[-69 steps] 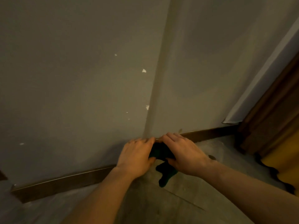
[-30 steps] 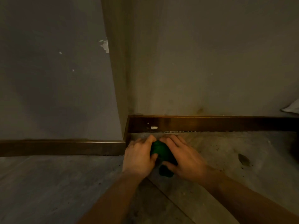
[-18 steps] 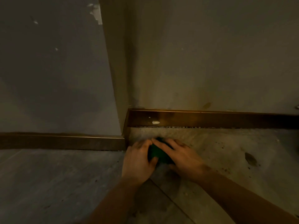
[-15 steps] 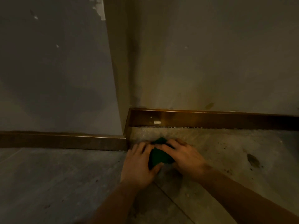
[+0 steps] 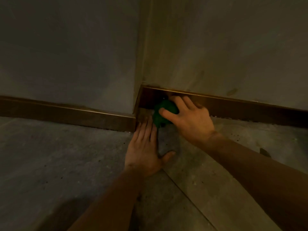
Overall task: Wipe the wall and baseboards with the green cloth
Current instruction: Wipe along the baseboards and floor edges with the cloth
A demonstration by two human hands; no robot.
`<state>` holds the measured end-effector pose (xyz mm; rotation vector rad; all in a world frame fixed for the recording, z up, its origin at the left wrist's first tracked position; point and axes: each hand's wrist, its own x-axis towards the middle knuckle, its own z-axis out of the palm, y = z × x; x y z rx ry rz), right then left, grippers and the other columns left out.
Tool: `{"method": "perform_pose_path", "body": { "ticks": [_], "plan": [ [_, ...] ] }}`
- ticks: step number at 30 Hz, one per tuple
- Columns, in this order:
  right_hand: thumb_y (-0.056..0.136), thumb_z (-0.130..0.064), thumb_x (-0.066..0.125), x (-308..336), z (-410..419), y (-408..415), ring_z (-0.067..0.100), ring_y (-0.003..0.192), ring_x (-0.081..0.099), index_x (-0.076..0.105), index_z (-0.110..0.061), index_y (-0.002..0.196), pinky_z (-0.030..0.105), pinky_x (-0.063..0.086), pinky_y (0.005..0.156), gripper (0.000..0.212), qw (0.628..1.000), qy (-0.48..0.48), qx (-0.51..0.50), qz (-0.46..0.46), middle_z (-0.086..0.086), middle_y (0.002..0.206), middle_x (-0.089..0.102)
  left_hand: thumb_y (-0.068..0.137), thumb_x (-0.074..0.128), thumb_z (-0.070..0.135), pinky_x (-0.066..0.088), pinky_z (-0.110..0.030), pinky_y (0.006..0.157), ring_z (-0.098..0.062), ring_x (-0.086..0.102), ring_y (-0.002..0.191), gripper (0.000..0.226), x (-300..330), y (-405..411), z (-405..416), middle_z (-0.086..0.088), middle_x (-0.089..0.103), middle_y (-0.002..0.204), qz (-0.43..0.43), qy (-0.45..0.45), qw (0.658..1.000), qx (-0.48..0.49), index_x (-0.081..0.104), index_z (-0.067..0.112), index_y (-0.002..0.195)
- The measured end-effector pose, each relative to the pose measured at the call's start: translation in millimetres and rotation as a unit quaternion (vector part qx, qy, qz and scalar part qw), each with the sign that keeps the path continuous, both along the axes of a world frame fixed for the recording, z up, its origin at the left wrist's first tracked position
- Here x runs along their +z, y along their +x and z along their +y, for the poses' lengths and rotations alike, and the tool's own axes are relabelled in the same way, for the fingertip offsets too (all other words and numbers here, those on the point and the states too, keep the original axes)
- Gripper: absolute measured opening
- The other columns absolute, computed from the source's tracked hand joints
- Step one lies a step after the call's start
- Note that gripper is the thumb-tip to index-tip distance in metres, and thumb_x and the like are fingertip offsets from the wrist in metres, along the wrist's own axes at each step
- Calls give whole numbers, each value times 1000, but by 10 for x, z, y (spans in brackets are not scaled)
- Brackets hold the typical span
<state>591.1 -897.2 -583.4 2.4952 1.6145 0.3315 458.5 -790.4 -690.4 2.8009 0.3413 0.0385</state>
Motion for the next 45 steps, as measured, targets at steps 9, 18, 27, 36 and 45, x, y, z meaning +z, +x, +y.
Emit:
{"method": "perform_pose_path", "body": {
  "ticks": [9, 18, 27, 36, 45],
  "plan": [
    [90, -15, 39, -259, 303, 139, 42, 118, 55, 68, -22, 103, 46, 48, 79, 33, 990, -22, 93, -102, 16, 129, 61, 84, 13, 89, 9, -48, 125, -25, -19, 152, 111, -48, -20, -17, -14, -13, 166, 13, 6, 1000, 7, -7, 7, 157],
    [90, -20, 46, -432, 110, 281, 44, 134, 24, 36, -9, 150, 50, 43, 96, 61, 980, -125, 97, -122, 20, 155, 31, 84, 13, 89, 10, -46, 125, -24, -18, 152, 112, -11, -13, -21, -13, -11, 166, 15, 2, 1000, 6, -3, 6, 157],
    [89, -14, 59, -392, 23, 350, 44, 123, 39, 65, -5, 125, 48, 52, 87, 38, 976, -150, 90, -133, 15, 142, 45, 83, 14, 90, 8, -45, 125, -20, -21, 151, 111, -9, -2, -14, -9, -16, 166, 7, -5, 1000, 4, -12, 11, 157],
    [87, -4, 42, -228, -628, 532, 49, 127, 33, 48, 0, 139, 54, 52, 93, 53, 963, -242, -5, -116, 19, 146, 30, 80, 12, 94, 5, -45, 125, -18, -26, 150, 113, -12, -11, -8, -5, -23, 165, 7, -14, 1000, 7, -18, 15, 155],
    [90, -9, 61, -129, -1069, 630, 48, 131, 19, 45, -5, 142, 49, 43, 99, 55, 939, -310, -117, -96, 16, 146, 16, 80, 15, 93, 8, -46, 125, -18, -22, 151, 114, 10, -6, -12, -6, -18, 166, -3, -18, 1000, 11, -16, 15, 156]
  ]
}}
